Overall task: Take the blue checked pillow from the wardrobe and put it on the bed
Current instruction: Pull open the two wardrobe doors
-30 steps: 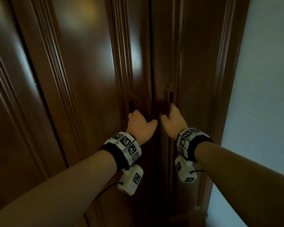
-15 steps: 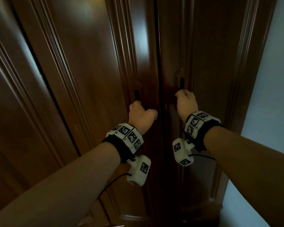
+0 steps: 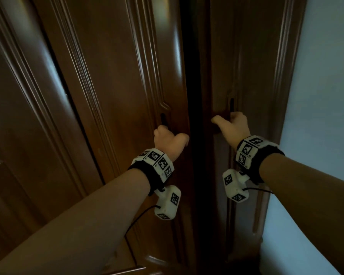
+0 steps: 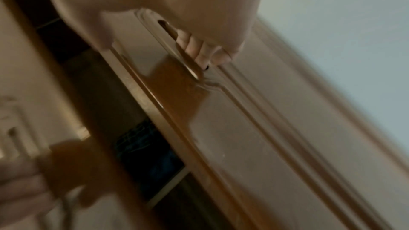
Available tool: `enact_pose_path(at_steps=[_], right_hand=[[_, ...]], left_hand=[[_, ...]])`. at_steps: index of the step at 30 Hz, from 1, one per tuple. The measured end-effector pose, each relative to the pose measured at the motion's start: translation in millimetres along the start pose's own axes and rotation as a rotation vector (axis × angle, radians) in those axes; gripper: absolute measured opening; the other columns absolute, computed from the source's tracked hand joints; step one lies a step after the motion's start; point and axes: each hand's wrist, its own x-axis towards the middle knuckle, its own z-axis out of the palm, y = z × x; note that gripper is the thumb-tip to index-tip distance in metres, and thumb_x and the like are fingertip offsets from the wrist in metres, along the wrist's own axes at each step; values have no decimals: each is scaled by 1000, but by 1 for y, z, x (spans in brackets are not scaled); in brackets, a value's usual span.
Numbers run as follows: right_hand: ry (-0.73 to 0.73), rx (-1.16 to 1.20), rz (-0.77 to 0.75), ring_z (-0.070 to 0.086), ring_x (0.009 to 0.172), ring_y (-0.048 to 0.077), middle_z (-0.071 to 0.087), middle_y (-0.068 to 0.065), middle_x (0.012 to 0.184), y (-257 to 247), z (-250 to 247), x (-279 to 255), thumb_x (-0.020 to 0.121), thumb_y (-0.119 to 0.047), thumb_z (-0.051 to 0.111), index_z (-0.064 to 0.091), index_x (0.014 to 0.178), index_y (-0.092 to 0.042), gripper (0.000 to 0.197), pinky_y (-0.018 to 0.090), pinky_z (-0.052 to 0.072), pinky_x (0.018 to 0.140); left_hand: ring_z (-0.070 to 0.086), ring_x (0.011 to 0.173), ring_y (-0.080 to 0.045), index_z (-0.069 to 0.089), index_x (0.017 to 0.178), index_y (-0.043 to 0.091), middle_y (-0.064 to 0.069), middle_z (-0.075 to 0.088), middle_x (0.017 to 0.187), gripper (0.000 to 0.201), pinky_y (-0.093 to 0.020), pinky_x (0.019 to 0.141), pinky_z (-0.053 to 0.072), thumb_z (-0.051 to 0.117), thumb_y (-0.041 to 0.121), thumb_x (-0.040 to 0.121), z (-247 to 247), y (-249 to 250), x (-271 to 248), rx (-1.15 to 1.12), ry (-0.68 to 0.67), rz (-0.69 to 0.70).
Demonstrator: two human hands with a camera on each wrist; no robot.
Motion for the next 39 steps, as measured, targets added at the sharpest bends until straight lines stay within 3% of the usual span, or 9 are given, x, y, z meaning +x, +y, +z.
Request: enact_pose_path(at_steps=[2, 5, 9, 11, 14, 18, 22, 27, 39], right_hand=[[-17, -18, 2, 64, 111, 23, 59, 4, 128, 1, -17, -9, 42, -75, 80, 56, 131, -14, 111, 44, 55, 94], [50, -27, 41, 55, 122, 25, 48, 6, 141, 1, -45, -32, 39, -68, 86, 36, 144, -8, 131, 45, 50, 102], [179, -136, 42, 59, 120, 27, 55, 7, 135, 1, -80, -60, 33, -68, 92, 40, 142, -9, 134, 44, 54, 96], [233, -183, 69, 59, 118, 32, 56, 13, 133, 1, -98, -68, 46, -53, 95, 41, 139, -4, 118, 45, 54, 95], [257, -249, 102, 65, 106, 33, 65, 14, 121, -4, -123, -81, 38, -52, 85, 54, 129, -2, 108, 43, 57, 87], [316, -344, 176, 59, 110, 40, 52, 13, 102, -14, -137, -101, 83, -17, 74, 54, 125, 5, 52, 37, 48, 81], [535, -454, 213, 63, 106, 43, 65, 31, 115, -10, -135, -95, 96, 4, 52, 64, 111, 12, 21, 42, 48, 77], [621, -430, 182, 61, 107, 45, 62, 33, 118, -16, -131, -117, 92, 2, 57, 63, 110, 8, 20, 49, 50, 88], [593, -532, 205, 59, 105, 50, 59, 26, 118, -1, -186, -130, 75, -19, 76, 54, 114, 0, 49, 62, 52, 87]], left_hand=[[44, 125, -32, 37, 139, 7, -9, 39, 136, 93, -51, 102, 46, 74, 50, 66, -4, -2, -13, 47, 16, 17], [46, 124, -33, 38, 136, 8, -10, 43, 133, 107, -51, 101, 48, 77, 69, 57, -11, -5, -38, 106, 76, 22], [45, 125, -33, 41, 129, 6, -12, 45, 131, 93, -50, 104, 46, 82, 59, 64, -26, -14, -77, 143, 266, 27], [45, 126, -34, 42, 127, 6, -13, 46, 132, 79, -49, 106, 43, 81, 45, 71, -39, -25, -95, 113, 343, 41], [44, 127, -34, 41, 127, 6, -14, 46, 132, 66, -48, 108, 41, 77, 30, 77, -64, -46, -118, 87, 399, 90], [44, 129, -35, 40, 135, 4, -16, 44, 139, 61, -48, 109, 40, 70, 21, 84, -98, -67, -140, 114, 442, 93], [54, 120, -39, 47, 125, 8, -14, 51, 131, 48, -56, 101, 45, 66, 25, 85, -126, -72, -158, 97, 572, -14], [48, 126, -40, 39, 135, 4, -17, 47, 136, 65, -54, 105, 40, 69, 28, 82, -142, -65, -173, 91, 720, -75], [36, 136, -42, 10, 153, -5, -26, 34, 150, 109, -54, 114, 30, 76, 37, 77, -158, -88, -186, 199, 881, -236]])
